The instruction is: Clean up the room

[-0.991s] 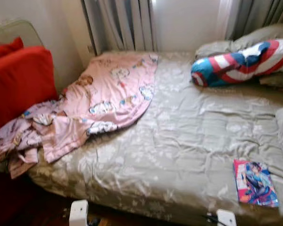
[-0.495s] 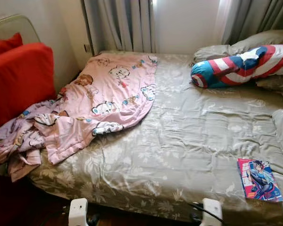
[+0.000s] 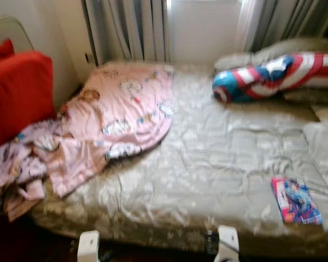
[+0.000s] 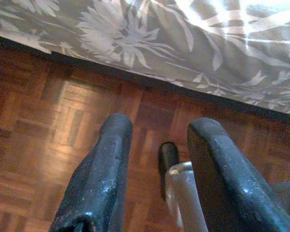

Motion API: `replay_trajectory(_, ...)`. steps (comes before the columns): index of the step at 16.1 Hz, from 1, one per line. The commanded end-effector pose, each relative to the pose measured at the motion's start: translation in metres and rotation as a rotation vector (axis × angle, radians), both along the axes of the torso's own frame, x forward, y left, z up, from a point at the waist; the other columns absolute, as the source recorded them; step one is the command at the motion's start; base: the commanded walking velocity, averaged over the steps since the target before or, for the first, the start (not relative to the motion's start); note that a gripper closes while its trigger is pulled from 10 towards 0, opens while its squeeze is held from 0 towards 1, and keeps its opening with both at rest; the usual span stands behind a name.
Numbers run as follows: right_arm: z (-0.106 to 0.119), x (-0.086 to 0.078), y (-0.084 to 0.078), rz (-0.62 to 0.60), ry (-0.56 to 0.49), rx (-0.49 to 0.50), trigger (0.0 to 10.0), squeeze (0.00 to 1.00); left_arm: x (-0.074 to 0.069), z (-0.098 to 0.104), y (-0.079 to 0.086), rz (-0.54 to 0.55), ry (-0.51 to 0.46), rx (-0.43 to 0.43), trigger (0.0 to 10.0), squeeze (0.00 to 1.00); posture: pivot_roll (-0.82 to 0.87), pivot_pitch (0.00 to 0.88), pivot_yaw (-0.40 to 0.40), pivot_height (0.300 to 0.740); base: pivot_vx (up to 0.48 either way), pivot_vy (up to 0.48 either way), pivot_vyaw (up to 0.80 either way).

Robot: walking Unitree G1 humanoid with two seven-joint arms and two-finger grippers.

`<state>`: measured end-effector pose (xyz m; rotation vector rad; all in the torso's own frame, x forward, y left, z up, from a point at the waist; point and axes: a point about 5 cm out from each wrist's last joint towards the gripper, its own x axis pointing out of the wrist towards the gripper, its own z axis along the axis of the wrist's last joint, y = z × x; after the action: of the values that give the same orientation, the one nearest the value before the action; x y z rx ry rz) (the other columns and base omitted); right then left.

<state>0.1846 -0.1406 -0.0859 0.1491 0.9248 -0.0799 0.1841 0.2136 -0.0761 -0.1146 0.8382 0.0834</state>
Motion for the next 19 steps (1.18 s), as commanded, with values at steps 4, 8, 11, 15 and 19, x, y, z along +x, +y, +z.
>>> replay_trajectory(4, -0.0023, -0.005, -0.007, -0.021, 0.014, -0.004, 10.0, 0.0, -0.0029, -0.0018, 0.0001, 0.007, 0.018, -0.001, 10.0, 0.0, 0.02, 0.023, 0.029, 0.74, 0.0, 0.259, 0.0)
replay_trajectory(8, -0.0025, -0.0056, -0.008, -0.02, 0.014, -0.002, 10.0, 0.0, -0.0027, -0.0018, -0.0002, 0.009, 0.017, -0.002, 10.0, 0.0, 0.02, 0.023, 0.028, 0.74, 0.0, 0.256, 0.0)
replay_trajectory(11, -0.0026, -0.0057, -0.0087, -0.017, 0.014, -0.003, 10.0, 0.0, -0.0031, -0.002, -0.0004, 0.011, 0.019, -0.002, 10.0, 0.0, 0.02, 0.025, 0.027, 0.74, 0.0, 0.257, 0.0)
replay_trajectory(15, -0.0025, -0.0056, -0.009, -0.013, 0.013, -0.003, 10.0, 0.0, -0.0044, -0.0026, 0.0001, 0.013, 0.022, -0.002, 10.0, 0.0, 0.02, 0.025, 0.026, 0.74, 0.0, 0.265, 0.0)
replay_trajectory(19, -0.0026, -0.0058, -0.0096, -0.005, 0.013, -0.008, 10.0, 0.0, -0.0046, -0.0026, 0.0003, 0.012, 0.022, -0.001, 10.0, 0.0, 0.02, 0.024, 0.026, 0.74, 0.0, 0.264, 0.0)
